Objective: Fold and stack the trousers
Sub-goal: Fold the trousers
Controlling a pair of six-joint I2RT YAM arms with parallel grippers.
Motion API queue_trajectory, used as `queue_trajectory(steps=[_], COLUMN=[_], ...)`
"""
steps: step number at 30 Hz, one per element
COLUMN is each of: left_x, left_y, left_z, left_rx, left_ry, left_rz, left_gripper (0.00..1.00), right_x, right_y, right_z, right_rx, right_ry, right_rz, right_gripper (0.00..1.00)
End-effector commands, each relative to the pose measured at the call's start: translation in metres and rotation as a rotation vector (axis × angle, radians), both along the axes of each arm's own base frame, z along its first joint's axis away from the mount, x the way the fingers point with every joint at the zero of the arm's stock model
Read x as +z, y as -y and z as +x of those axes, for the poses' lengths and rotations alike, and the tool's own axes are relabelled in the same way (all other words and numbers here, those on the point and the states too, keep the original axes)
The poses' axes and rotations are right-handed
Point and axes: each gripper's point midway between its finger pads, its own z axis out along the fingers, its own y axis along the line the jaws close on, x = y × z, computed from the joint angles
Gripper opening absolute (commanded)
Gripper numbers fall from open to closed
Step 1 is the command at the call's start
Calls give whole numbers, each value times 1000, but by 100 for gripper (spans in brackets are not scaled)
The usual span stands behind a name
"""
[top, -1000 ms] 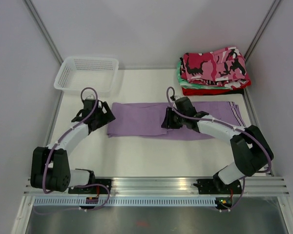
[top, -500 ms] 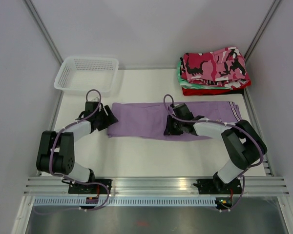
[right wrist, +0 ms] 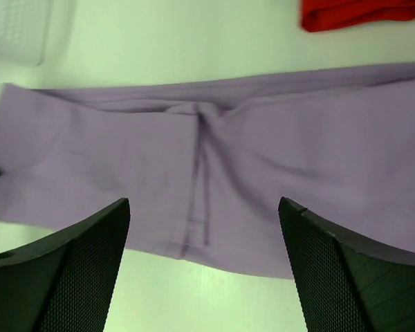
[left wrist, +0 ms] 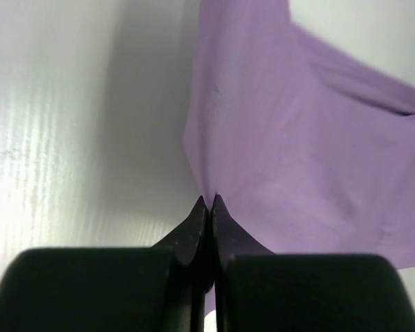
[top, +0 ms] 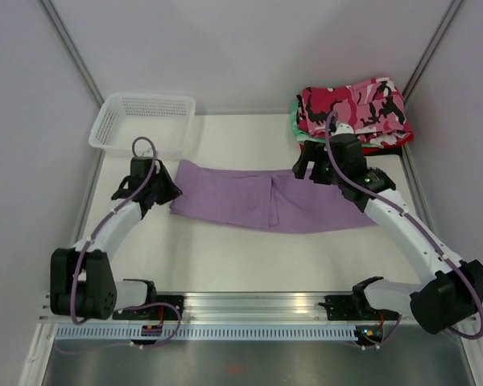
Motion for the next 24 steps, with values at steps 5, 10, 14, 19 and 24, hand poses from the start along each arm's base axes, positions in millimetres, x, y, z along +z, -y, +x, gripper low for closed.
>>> queue_trajectory(steps=[5, 10, 14, 19, 24], left_x=[164, 222, 262, 278, 229], left_y=[-55, -66, -65, -27, 94], left_z=[8, 10, 8, 23, 39], left_rx=[101, 74, 62, 84, -48], left_ry=[319, 400, 461, 448, 359], left_rz=[278, 372, 381, 419, 452], left_gripper=[2, 2, 2, 2, 2], right_x=[-48, -59, -71, -94, -103], right_y=[95, 113, 109, 101, 109], right_z=[-15, -18, -20, -12, -8], right_rx=[-248, -279, -273, -266, -308], right_ry=[-151, -162, -179, -198, -182], right_rz=[-21, -33, 12, 64, 56], right_gripper=[95, 96, 96, 96, 97])
